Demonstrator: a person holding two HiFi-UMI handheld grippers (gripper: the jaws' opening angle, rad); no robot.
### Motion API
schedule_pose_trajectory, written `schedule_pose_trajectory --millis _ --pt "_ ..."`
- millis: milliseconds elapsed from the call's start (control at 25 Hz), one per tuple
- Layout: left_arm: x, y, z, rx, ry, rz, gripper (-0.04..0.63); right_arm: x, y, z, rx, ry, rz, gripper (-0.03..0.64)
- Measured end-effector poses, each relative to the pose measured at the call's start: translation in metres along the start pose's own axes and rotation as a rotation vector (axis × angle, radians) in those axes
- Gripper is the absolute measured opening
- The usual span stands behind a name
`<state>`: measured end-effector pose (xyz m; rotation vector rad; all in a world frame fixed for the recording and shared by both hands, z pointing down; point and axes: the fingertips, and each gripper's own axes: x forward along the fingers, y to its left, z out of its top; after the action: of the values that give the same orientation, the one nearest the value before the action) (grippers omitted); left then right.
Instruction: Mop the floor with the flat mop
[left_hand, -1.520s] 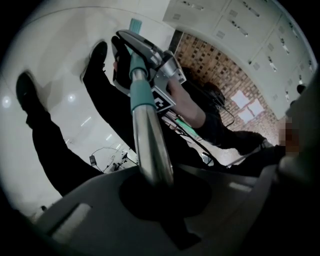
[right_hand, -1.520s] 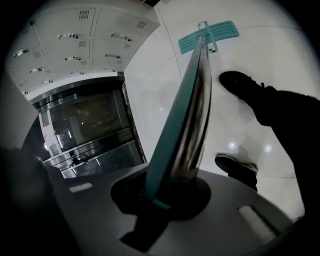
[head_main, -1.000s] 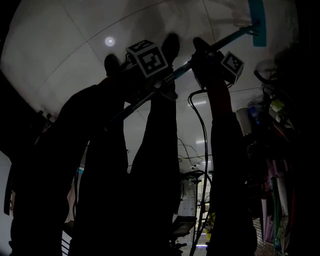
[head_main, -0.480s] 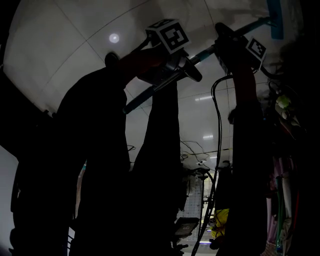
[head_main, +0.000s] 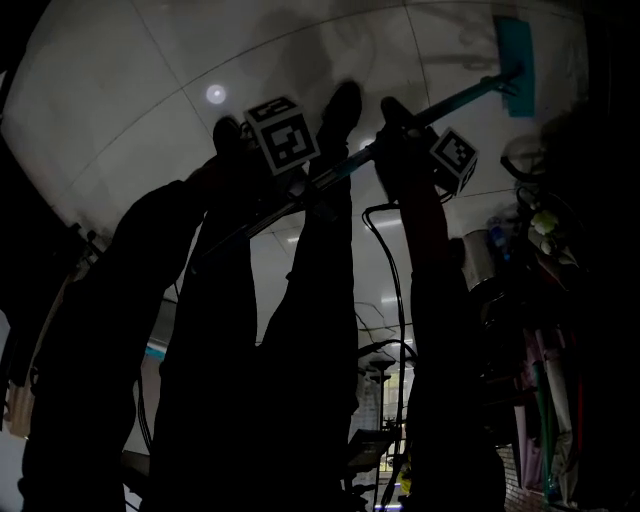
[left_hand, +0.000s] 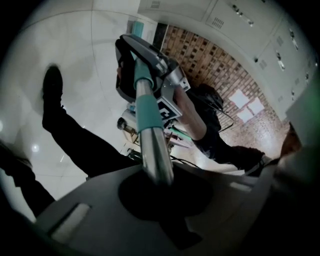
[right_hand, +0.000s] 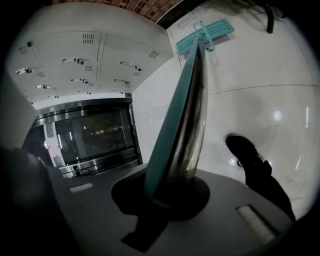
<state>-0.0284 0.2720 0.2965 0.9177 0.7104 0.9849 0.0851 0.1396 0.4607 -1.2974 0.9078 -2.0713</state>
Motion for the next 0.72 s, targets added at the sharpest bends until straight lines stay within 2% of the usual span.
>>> schedule_pose_trajectory --millis 120,240,400,720 --pt "-0.014 0.005 -0.052 0.014 -0.042 -0.028 0.02 0.005 0.008 -0.058 0.005 0.01 -0.003 0.041" --pt "-0.025 0.002 -0.11 -0.024 -0.064 -0.063 0.022 0.011 0.01 -0.117 0.005 0.031 -0.02 0.042" --pt "-0.035 0.007 -0.17 0.009 -0.062 -0.051 0.025 0.019 0.021 -0.183 -0.003 0.062 -0.019 0.043" --pt "-0.051 0.019 -0.253 -0.011 -0.095 -0.064 0.028 0.036 0.023 -0.274 0.018 0.09 -0.024 0.041"
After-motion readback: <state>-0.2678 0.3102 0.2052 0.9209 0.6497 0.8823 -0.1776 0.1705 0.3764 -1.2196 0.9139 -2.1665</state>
